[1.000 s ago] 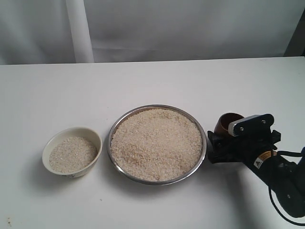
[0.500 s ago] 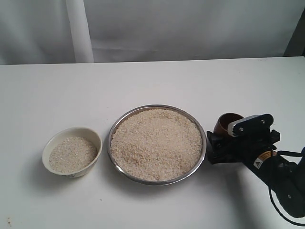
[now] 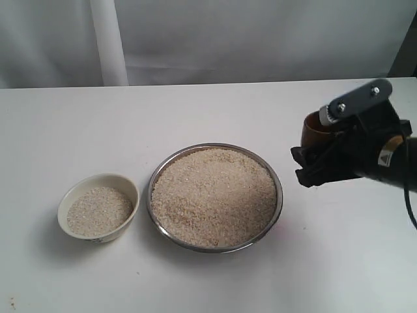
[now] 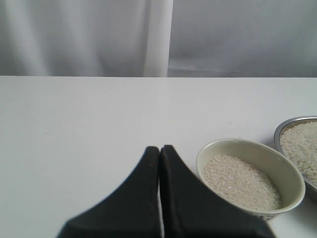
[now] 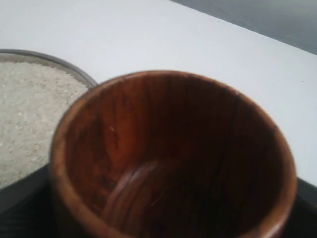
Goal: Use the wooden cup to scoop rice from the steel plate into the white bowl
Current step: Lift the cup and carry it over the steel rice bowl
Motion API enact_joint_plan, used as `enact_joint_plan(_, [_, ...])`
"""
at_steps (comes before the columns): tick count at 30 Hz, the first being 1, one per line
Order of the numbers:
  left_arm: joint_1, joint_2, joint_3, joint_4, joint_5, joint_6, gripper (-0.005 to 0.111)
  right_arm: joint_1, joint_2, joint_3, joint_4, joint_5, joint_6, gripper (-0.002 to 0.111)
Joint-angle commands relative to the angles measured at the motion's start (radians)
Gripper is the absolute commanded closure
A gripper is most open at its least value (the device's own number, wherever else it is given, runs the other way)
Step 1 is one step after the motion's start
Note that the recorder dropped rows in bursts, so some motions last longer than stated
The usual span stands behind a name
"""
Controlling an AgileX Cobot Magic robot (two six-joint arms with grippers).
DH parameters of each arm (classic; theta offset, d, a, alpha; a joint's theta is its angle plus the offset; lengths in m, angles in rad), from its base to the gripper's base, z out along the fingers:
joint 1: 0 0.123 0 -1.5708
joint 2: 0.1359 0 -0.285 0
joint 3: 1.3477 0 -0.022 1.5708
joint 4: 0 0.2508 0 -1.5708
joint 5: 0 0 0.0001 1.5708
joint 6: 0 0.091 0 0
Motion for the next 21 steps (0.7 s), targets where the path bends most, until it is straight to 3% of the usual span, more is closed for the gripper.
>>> enact_joint_plan(1, [-0.004, -0.002, -0.003, -0.008, -0.006, -0.003, 0.107, 0.122, -0.083, -0.28, -0.218, 0.574, -0.008, 0.108])
enact_joint_plan(7, [-0.004, -0.002, -0.003, -0.008, -0.006, -0.003, 0.107, 0.383, 0.067, -0.544, -0.656, 0.987, -0.138, 0.108])
enact_joint_plan(15, [-0.004, -0.002, -0.003, -0.008, -0.006, -0.003, 0.107, 0.494, 0.258, -0.654, -0.874, 1.139, -0.232, 0.108])
enact_joint_plan(21, [-0.004, -0.002, -0.003, -0.008, -0.006, -0.003, 0.107, 0.523, 0.399, -0.708, -0.991, 1.184, -0.246, 0.108])
